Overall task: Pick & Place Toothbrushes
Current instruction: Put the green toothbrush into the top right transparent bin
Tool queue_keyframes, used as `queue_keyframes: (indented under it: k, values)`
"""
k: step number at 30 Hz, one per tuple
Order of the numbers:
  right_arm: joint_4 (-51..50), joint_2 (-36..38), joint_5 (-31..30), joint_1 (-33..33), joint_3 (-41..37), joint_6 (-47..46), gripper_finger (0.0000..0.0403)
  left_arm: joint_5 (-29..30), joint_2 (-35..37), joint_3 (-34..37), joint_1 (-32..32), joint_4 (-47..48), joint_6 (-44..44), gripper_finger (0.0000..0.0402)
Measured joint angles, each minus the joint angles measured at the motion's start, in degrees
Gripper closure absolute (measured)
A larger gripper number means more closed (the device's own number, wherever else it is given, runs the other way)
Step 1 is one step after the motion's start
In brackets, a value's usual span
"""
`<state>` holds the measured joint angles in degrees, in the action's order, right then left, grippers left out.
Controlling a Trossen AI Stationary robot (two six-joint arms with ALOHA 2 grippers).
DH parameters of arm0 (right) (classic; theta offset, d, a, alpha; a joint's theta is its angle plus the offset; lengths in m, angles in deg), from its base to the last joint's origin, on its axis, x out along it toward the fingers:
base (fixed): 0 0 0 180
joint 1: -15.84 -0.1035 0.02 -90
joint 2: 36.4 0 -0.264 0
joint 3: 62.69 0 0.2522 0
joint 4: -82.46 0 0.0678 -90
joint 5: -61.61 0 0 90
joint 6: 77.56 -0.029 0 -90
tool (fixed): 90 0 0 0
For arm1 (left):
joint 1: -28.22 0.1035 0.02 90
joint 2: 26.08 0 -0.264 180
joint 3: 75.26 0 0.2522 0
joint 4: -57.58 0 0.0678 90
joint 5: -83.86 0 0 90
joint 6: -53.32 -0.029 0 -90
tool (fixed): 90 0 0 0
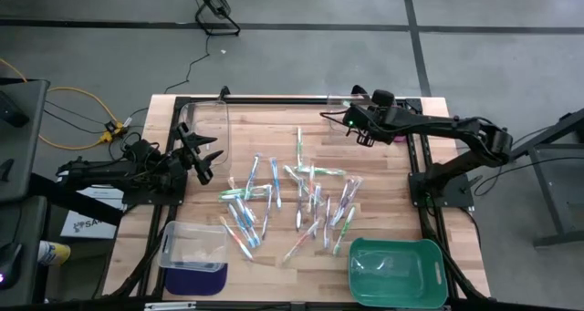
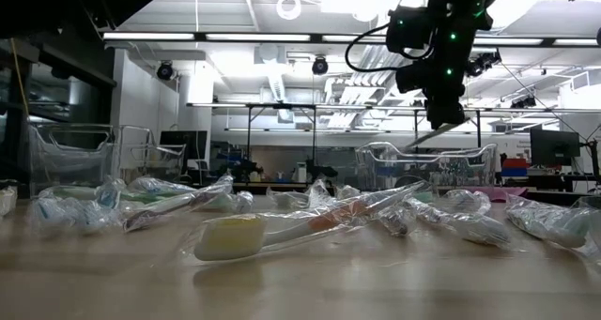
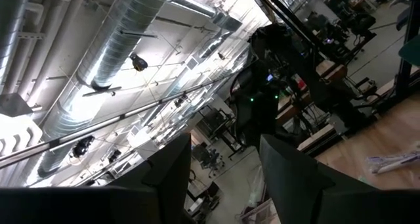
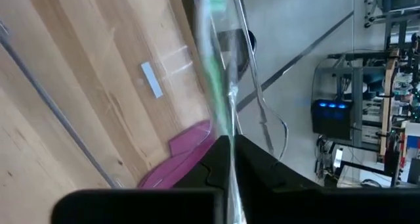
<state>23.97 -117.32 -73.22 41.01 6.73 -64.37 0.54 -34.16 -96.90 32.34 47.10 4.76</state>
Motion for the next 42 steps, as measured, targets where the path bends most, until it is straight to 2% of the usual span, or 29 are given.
queue_keyframes:
  k: [9, 13, 23, 30, 33, 42]
  values:
    - [1.8, 0.0, -3.6, 0.0, 0.0, -5.0, 0.0266, 0.0, 0.0, 0.0, 0.0, 0.3, 0.4, 0.0224]
    - [1.8, 1.0, -0.8, -0.1, 0.0, -9.0, 0.0241, 0.0, 0.0, 0.0, 0.0, 0.5, 0.4, 0.0224]
    - [2.2, 7.9, 17.6, -4.9, 0.0, -12.1, 0.0240, 0.0, 0.0, 0.0, 0.0, 0.5, 0.9, 0.0224]
    - [4.4, 8.9, 35.1, -8.5, 0.0, -15.9, 0.0242, 0.0, 0.0, 0.0, 0.0, 0.4, 0.9, 0.0224]
    - [4.8, 7.3, 37.9, -10.1, 0.0, -16.6, 0.0244, 0.0, 0.0, 0.0, 0.0, 0.4, 1.0, 0.0224]
    - [8.7, -1.7, 38.4, -14.4, 0.0, -16.0, 0.0244, 0.0, 0.0, 0.0, 0.0, 0.5, 1.2, 0.0224]
